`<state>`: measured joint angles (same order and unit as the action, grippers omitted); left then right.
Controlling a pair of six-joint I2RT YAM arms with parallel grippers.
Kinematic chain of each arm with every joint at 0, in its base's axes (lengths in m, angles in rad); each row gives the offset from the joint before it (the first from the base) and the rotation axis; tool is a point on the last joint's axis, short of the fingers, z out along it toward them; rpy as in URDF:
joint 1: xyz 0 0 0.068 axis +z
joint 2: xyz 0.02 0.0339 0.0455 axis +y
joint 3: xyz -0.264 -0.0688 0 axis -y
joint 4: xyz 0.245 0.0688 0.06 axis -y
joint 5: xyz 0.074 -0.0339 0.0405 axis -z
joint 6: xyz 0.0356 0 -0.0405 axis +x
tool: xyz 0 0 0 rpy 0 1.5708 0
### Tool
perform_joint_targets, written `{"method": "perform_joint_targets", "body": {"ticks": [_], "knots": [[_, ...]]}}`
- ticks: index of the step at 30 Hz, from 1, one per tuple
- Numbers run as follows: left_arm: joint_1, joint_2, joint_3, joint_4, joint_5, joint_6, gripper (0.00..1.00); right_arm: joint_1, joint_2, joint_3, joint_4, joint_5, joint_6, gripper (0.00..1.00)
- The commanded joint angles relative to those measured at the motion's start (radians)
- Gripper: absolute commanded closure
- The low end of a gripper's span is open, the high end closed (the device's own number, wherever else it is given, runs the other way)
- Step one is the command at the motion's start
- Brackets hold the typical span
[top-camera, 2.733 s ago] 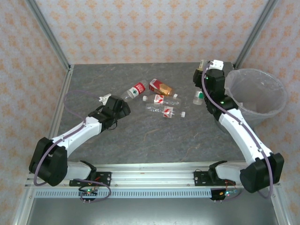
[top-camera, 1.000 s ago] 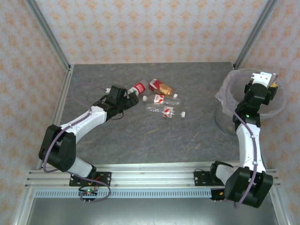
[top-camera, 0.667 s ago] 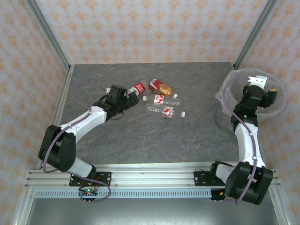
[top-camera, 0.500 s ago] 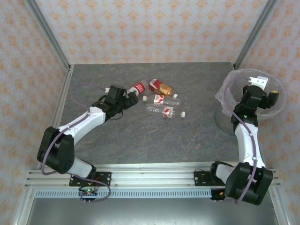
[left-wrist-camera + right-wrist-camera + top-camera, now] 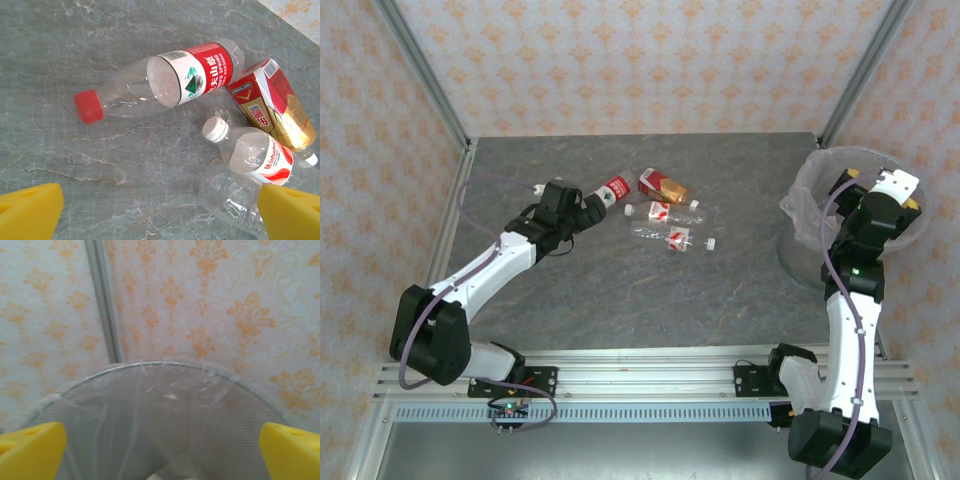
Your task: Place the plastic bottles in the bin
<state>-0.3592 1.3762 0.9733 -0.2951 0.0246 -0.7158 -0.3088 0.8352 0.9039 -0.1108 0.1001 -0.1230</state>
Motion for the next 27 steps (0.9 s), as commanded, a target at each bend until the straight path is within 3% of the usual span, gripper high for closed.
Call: {"method": "perform_joint_targets", "body": {"ticks": [1,13,21,27], "knots": [[0.007,-0.034,-0.016,-0.026,-0.038,0.063,0.00,0.001,-0.008,0.029,-0.114,-0.135,0.175,0.01],[0.008,0.003,0.034,-0.117,-0.115,0.133,0.00,0.133,-0.039,0.068,-0.102,-0.316,0.402,0.01],[0.014,0.045,0.091,-0.216,-0.188,0.190,0.00,0.316,0.029,0.139,-0.118,-0.315,0.383,0.01],[0.036,0.050,0.087,-0.198,-0.216,0.293,0.00,0.484,0.073,0.130,-0.090,-0.209,0.337,0.01]]}}
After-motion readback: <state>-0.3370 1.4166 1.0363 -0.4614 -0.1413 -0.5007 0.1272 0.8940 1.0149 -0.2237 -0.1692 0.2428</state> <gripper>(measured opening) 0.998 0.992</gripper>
